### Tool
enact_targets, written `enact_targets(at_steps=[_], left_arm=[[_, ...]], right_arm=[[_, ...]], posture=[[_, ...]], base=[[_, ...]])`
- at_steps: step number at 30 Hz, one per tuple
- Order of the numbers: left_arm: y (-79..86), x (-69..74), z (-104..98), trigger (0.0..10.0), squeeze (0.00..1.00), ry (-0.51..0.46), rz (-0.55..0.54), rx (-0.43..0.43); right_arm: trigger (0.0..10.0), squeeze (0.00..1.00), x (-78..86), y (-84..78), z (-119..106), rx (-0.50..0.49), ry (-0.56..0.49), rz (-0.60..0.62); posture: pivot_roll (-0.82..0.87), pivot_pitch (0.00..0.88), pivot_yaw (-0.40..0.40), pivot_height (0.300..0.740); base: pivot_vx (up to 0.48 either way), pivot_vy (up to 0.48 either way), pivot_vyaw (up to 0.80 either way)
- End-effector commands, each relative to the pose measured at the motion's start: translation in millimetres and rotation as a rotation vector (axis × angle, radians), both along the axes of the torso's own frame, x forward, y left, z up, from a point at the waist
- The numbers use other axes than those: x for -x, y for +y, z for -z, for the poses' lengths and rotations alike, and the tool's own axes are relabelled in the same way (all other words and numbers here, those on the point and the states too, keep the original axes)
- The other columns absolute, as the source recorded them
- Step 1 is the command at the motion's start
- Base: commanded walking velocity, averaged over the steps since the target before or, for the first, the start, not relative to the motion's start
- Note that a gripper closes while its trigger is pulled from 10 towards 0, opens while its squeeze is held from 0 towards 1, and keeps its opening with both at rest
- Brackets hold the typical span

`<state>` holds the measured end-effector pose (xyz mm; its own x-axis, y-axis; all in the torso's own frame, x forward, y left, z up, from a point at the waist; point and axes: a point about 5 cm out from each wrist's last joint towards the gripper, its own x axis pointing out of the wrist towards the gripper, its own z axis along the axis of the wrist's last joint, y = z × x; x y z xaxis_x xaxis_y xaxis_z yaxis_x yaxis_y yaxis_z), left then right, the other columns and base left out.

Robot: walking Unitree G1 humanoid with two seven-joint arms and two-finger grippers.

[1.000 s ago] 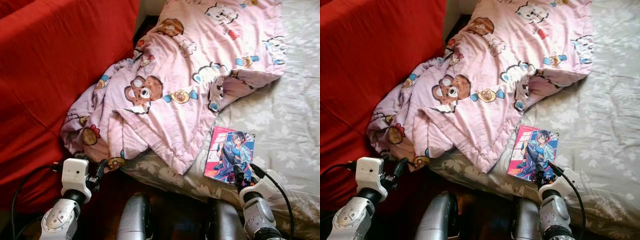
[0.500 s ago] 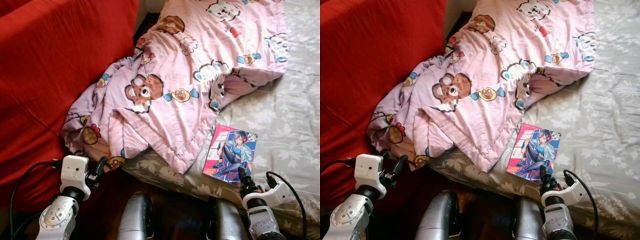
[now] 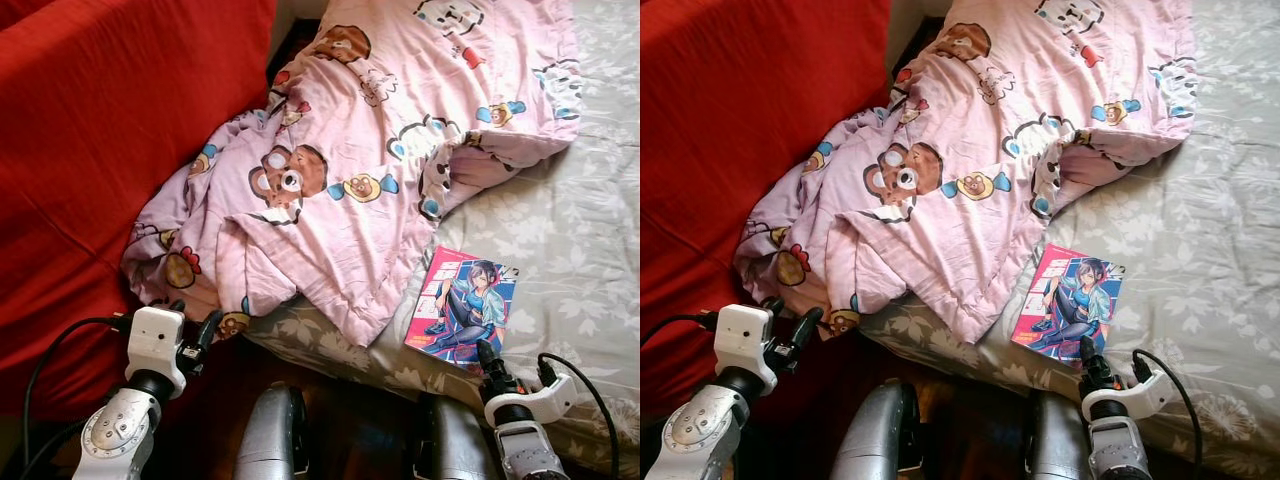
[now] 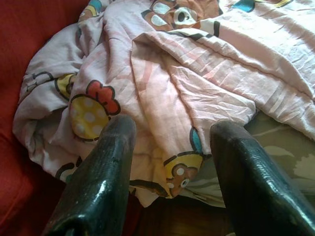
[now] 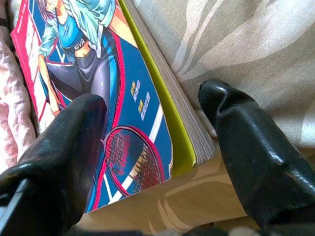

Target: Clean up the room

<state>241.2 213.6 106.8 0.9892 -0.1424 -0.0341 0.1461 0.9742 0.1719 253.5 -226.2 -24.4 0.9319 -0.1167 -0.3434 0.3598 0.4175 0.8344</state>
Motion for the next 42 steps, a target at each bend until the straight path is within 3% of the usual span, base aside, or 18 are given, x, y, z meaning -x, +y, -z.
enact_targets(at_steps=[1,4,11,12,13,14,19,34,42], left_arm=[[6.2,4.7,4,10.0,0.00,0.038,-0.011,-0.037],[5.4,3.4,4,10.0,0.00,0.038,-0.003,-0.044],[6.1,2.4,3,10.0,0.00,0.035,0.005,-0.062],[6.1,2.3,3,10.0,0.00,0.036,0.004,-0.064],[5.9,2.2,3,10.0,0.00,0.036,0.005,-0.065],[5.0,1.6,4,10.0,0.00,0.036,0.008,-0.071],[4.2,-1.0,5,10.0,0.00,0.042,0.011,-0.097],[0.5,-5.1,9,10.0,0.00,0.037,0.004,-0.085],[-2.2,-6.1,15,10.0,0.00,0.035,-0.010,-0.075]], right_arm=[[10.0,0.00,24.0,21.8,25,-0.095,0.124,-0.019],[10.0,0.00,17.8,32.4,21,-0.125,0.076,-0.070],[10.0,0.00,17.0,38.4,21,-0.137,0.058,-0.102],[7.9,0.00,17.5,38.6,21,-0.138,0.056,-0.102],[3.1,0.00,18.0,38.4,21,-0.137,0.056,-0.102],[0.0,0.00,19.6,37.0,22,-0.133,0.059,-0.098],[0.0,0.00,21.5,34.1,23,-0.085,0.081,-0.104],[0.0,0.00,11.6,32.9,16,-0.068,0.042,-0.105],[0.0,0.00,8.1,22.9,13,-0.024,0.054,-0.052]], posture=[[0.22,0.307,0.165,0.620],[0.22,0.301,0.165,0.620],[0.22,0.298,0.165,0.620],[0.22,0.297,0.165,0.620],[0.22,0.295,0.165,0.620],[0.22,0.293,0.165,0.620],[0.22,0.289,0.164,0.620],[0.20,0.263,0.139,0.620],[0.19,0.245,0.119,0.620]], base=[[0.000,0.000,0.00],[0.000,0.000,0.00],[0.000,0.000,0.00],[0.000,0.000,0.00],[0.000,0.000,0.00],[0.000,0.000,0.00],[0.000,0.000,0.00],[0.000,0.000,0.00],[0.000,0.000,0.00]])
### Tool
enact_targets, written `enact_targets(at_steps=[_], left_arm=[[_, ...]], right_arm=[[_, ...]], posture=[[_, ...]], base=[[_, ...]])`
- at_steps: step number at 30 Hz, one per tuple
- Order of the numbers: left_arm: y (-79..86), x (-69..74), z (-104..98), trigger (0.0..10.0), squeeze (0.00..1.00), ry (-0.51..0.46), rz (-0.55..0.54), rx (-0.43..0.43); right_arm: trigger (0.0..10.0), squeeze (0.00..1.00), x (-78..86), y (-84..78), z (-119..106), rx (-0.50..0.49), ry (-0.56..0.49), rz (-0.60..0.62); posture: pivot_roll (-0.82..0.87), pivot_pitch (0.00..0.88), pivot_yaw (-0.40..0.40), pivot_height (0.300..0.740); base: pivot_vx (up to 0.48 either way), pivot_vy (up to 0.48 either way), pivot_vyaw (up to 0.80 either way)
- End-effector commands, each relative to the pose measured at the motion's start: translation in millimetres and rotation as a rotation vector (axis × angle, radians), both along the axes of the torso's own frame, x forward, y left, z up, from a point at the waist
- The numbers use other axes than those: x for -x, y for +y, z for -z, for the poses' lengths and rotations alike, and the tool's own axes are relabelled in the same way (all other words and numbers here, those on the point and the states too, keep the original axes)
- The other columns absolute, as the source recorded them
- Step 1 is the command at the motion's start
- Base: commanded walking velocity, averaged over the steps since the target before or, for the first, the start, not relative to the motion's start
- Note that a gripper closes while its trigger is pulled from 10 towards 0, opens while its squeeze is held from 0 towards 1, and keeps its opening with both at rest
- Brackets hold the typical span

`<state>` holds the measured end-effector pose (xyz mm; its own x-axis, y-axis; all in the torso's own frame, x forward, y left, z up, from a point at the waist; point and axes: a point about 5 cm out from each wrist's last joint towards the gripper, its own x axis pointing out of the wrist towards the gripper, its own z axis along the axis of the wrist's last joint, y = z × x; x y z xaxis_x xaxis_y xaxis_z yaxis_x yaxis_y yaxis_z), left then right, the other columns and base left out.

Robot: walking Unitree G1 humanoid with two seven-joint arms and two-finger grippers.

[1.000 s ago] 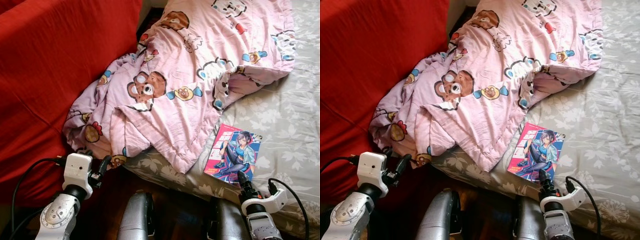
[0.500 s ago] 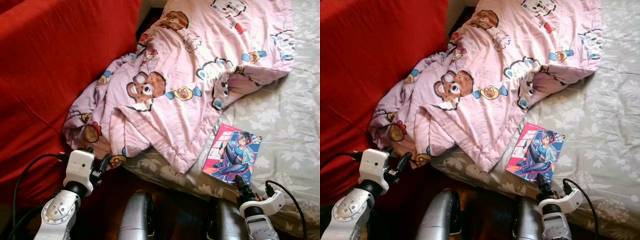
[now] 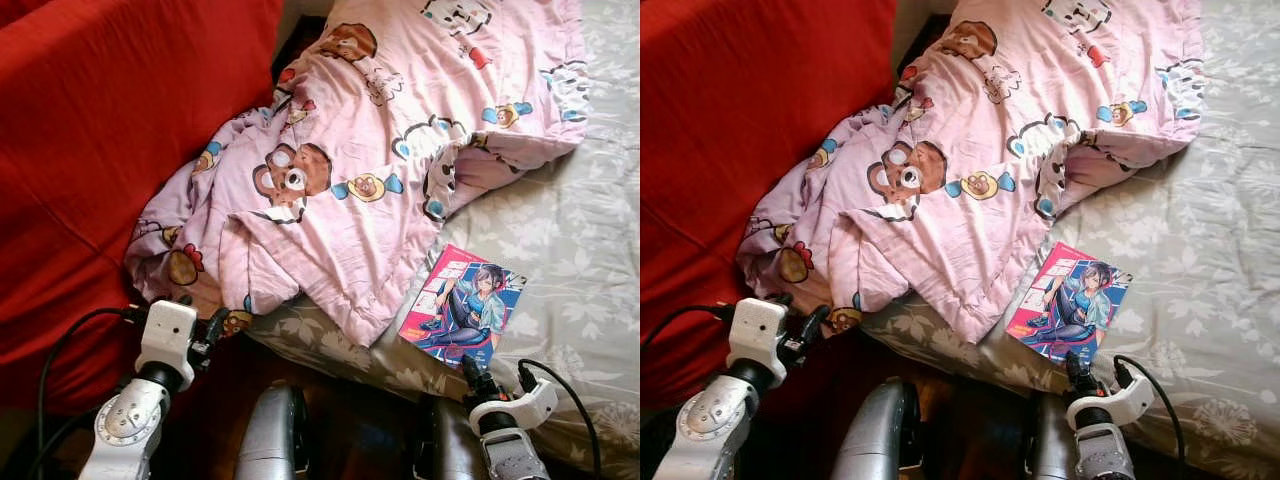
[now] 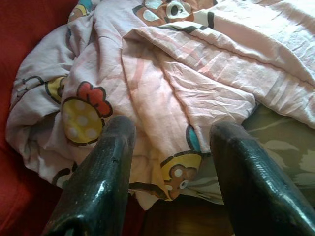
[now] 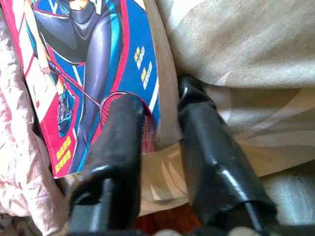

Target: Clean up the room

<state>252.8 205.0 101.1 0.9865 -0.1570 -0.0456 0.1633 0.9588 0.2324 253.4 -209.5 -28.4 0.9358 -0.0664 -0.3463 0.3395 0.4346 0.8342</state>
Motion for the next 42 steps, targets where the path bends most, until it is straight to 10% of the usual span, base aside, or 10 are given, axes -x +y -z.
enact_targets(at_steps=[1,16,29,30,35,42], left_arm=[[6.9,5.6,10,10.0,0.00,0.033,-0.031,-0.012],[-0.6,-2.9,16,10.0,0.00,0.016,-0.048,0.011],[-10.6,-5.5,26,10.0,0.00,0.001,-0.100,0.091],[-9.1,-4.7,29,10.0,0.00,0.003,-0.135,0.142],[-3.1,1.2,36,10.0,0.00,0.012,-0.221,0.226],[-3.9,5.8,43,10.0,0.00,0.020,-0.250,0.258]], right_arm=[[0.0,0.00,7.0,5.6,8,-0.019,0.047,0.007],[0.0,0.00,-8.2,-4.2,-9,0.134,0.006,0.106],[0.0,0.00,-13.2,-0.8,-41,0.518,-0.096,0.082],[10.0,0.00,-19.5,2.0,-54,0.684,-0.126,-0.009],[10.0,0.00,-30.1,10.4,-75,0.918,-0.214,-0.160],[10.0,0.00,-31.1,23.8,-74,0.951,-0.202,-0.261]], posture=[[0.19,0.243,0.116,0.620],[0.14,0.208,0.067,0.620],[0.07,0.174,-0.005,0.620],[0.05,0.164,-0.026,0.620],[0.03,0.152,-0.058,0.620],[0.03,0.135,-0.076,0.634]], base=[[0.000,0.000,0.00],[0.000,0.000,0.00],[0.000,0.000,0.00],[0.000,0.000,0.00],[0.000,0.000,0.00],[0.000,0.000,0.00]])
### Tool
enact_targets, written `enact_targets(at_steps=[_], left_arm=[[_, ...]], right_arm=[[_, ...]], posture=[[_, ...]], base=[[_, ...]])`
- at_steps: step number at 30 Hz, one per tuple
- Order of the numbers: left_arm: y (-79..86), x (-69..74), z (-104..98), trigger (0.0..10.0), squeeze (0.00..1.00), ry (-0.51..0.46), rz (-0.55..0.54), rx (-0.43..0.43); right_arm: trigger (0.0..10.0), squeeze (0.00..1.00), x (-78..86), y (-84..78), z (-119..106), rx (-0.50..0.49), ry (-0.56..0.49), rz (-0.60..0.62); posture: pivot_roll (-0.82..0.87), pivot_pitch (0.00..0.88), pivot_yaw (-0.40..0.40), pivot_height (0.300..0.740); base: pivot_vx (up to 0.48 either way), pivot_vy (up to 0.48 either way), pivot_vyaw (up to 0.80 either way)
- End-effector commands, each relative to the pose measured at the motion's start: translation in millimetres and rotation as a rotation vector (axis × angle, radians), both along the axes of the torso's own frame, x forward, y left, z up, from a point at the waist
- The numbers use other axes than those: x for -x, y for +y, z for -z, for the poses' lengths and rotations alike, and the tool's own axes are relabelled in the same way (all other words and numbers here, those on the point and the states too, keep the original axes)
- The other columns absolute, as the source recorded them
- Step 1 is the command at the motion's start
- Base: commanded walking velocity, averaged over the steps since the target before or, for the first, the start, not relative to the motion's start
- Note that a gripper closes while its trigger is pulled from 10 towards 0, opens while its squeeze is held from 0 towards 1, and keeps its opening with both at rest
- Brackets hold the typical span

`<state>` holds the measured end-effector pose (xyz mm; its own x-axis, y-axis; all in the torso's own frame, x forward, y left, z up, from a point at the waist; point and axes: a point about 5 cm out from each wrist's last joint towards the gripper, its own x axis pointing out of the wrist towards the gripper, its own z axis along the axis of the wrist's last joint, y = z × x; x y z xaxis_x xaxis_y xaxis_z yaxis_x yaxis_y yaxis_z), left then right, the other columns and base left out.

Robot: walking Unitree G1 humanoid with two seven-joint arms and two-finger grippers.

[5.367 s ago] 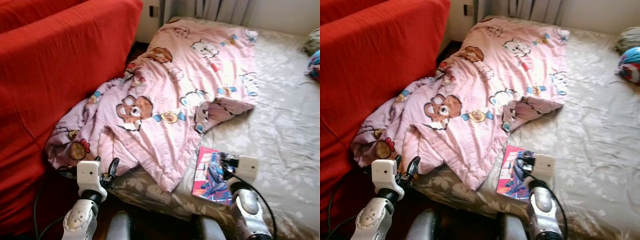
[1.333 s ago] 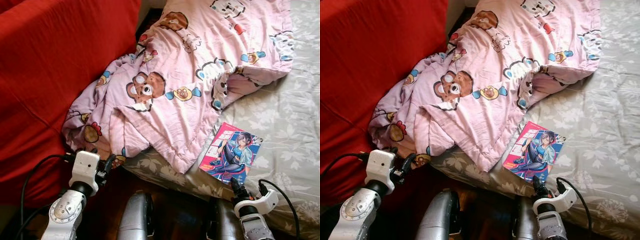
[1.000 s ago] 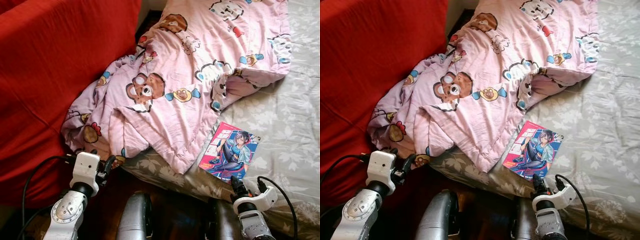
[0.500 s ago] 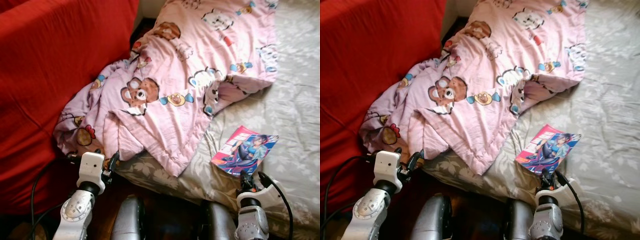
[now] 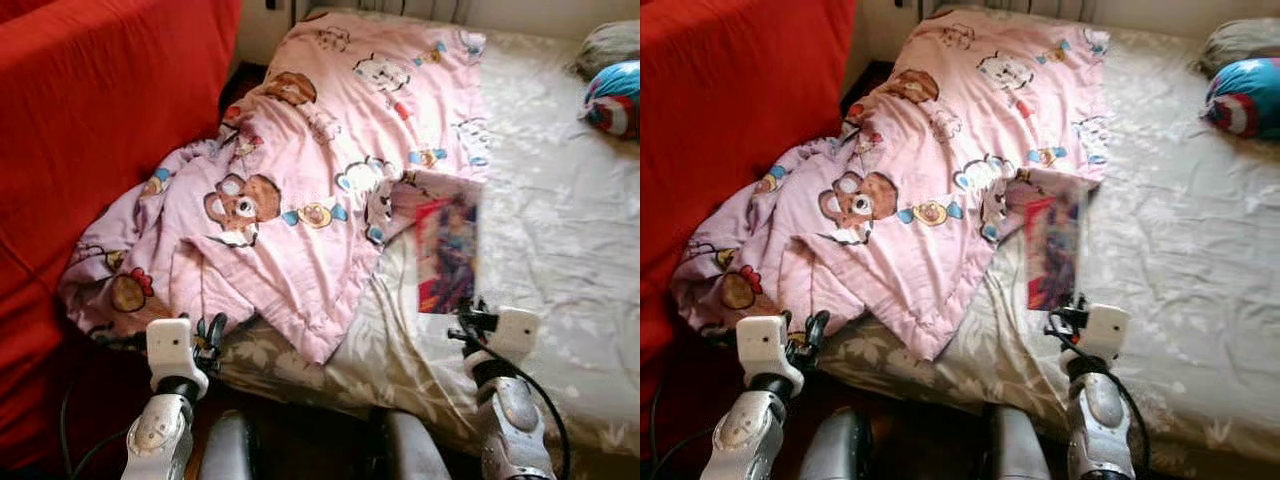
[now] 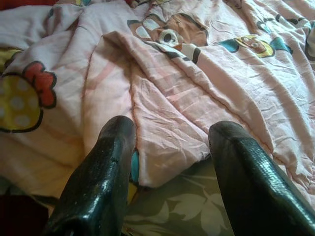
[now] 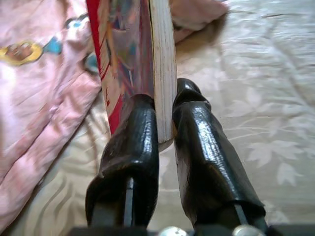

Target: Clean up the room

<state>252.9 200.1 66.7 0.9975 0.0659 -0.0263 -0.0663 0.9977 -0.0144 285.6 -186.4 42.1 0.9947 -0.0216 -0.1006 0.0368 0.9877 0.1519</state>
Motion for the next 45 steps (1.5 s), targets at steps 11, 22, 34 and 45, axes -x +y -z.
enact_targets(at_steps=[11,22,34,45], left_arm=[[3.8,8.6,20,10.0,0.00,0.062,-0.037,0.029],[5.8,11.0,32,10.0,0.00,0.097,-0.049,0.054],[5.3,10.4,30,10.0,0.00,0.072,-0.042,0.056],[7.8,6.8,25,10.0,0.00,0.053,-0.044,0.034]], right_arm=[[10.0,0.00,3.1,2.7,6,0.029,0.066,-0.030],[10.0,0.00,10.3,2.5,11,-0.023,0.087,0.009],[10.0,0.00,14.7,3.1,14,-0.031,0.103,0.031],[10.0,0.00,11.2,6.8,12,-0.049,0.110,0.044]], posture=[[0.02,0.105,-0.076,0.704],[0.02,0.076,-0.073,0.739],[0.03,0.062,-0.075,0.739],[0.04,0.107,-0.083,0.739]], base=[[0.000,0.000,0.00],[0.000,0.000,0.00],[0.000,0.000,0.00],[0.000,0.000,-0.07]])
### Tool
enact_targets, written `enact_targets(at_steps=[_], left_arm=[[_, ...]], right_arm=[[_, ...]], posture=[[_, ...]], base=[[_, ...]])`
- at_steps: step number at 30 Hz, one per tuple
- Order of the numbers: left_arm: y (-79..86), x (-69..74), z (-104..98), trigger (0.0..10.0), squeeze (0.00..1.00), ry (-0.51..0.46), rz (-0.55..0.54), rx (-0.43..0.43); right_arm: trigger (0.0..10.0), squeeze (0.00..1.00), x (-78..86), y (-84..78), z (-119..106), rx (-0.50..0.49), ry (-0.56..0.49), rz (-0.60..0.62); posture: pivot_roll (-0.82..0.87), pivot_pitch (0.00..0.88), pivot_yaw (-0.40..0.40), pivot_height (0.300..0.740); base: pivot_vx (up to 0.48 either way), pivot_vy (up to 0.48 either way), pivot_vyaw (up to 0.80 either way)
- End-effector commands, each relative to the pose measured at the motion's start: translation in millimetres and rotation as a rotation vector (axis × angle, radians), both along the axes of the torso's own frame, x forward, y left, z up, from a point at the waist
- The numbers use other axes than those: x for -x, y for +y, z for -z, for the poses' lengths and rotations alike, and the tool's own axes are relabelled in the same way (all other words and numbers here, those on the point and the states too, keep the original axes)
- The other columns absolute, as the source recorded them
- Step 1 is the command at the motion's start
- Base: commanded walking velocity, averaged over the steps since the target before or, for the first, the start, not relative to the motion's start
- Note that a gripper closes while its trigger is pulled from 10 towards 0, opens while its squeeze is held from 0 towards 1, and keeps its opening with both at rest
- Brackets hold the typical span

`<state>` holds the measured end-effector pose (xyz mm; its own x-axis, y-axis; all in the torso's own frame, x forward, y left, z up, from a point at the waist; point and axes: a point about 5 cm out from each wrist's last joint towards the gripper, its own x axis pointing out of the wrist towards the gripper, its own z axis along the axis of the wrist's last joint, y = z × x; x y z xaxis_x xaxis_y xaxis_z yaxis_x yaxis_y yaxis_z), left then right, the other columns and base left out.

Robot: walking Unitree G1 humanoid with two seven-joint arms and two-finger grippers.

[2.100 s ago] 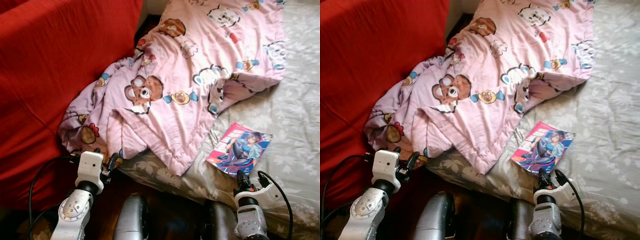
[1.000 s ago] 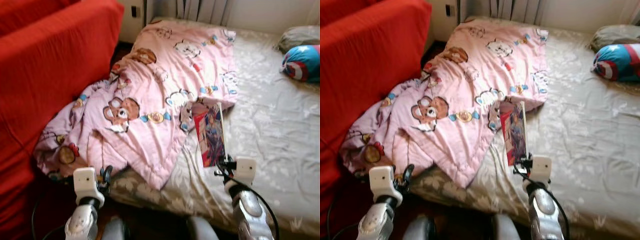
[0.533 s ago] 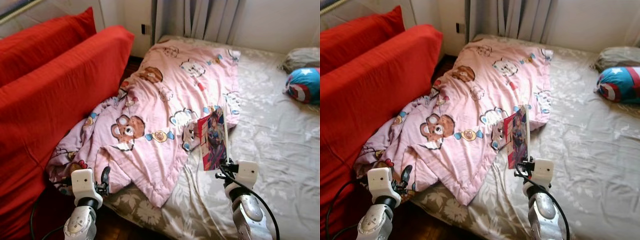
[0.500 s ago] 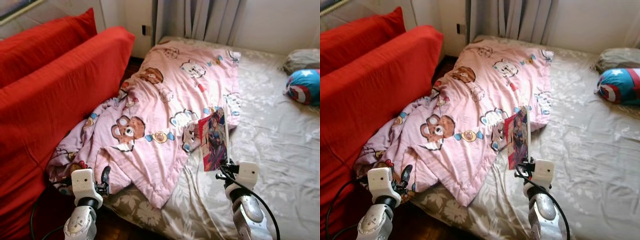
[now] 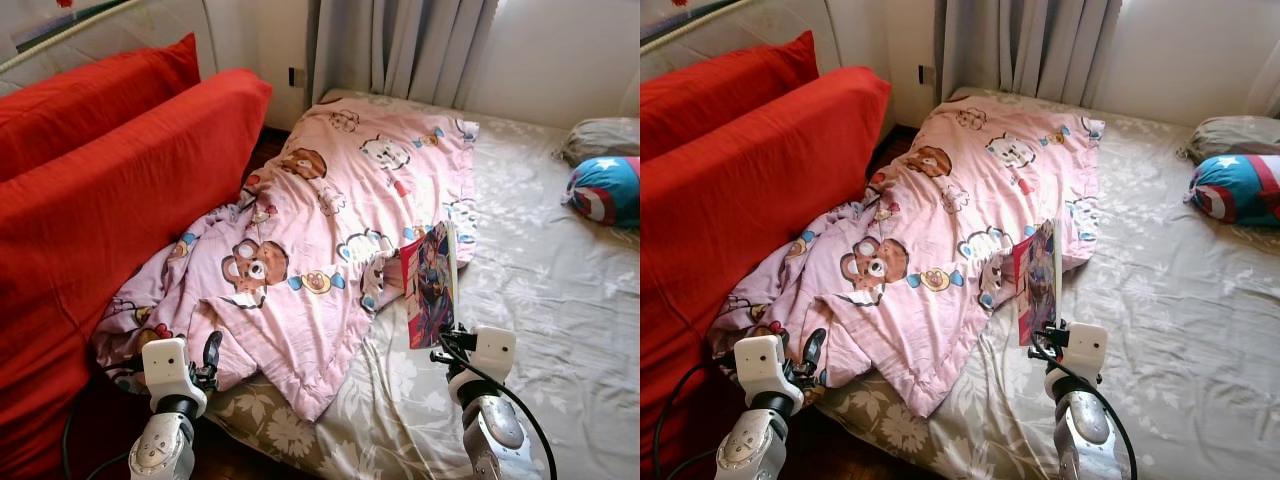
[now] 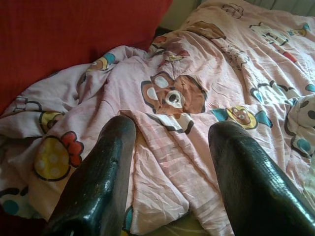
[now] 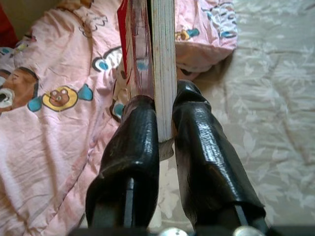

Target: Clean up the room

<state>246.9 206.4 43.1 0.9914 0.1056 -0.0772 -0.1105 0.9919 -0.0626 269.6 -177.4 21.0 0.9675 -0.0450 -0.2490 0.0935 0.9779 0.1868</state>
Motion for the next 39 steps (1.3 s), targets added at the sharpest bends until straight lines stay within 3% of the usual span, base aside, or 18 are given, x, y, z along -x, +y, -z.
enact_targets(at_steps=[1,22,34,39], left_arm=[[1.6,0.6,1.3,10.0,0.00,0.006,0.000,-0.020],[6.8,0.5,-1.9,10.0,0.00,-0.006,-0.010,-0.039],[7.8,1.1,-2.6,10.0,0.00,-0.007,-0.010,-0.044],[7.9,1.5,-2.7,10.0,0.00,-0.007,-0.009,-0.046]], right_arm=[[10.0,0.00,-4.6,-2.0,-8.7,-0.006,-0.035,0.014],[10.0,0.00,-2.4,-0.7,-3.3,-0.012,-0.008,0.037],[10.0,0.00,-5.4,1.9,-3.8,-0.001,-0.008,0.046],[10.0,0.00,-5.5,1.9,-3.7,-0.011,-0.007,0.049]], posture=[[0.04,0.108,-0.083,0.739],[0.04,0.133,-0.076,0.739],[0.05,0.135,-0.073,0.739],[0.05,0.135,-0.073,0.739]], base=[[0.000,0.000,-0.74],[0.000,0.000,-0.76],[0.000,-0.212,0.00],[0.000,-0.257,-0.65]])
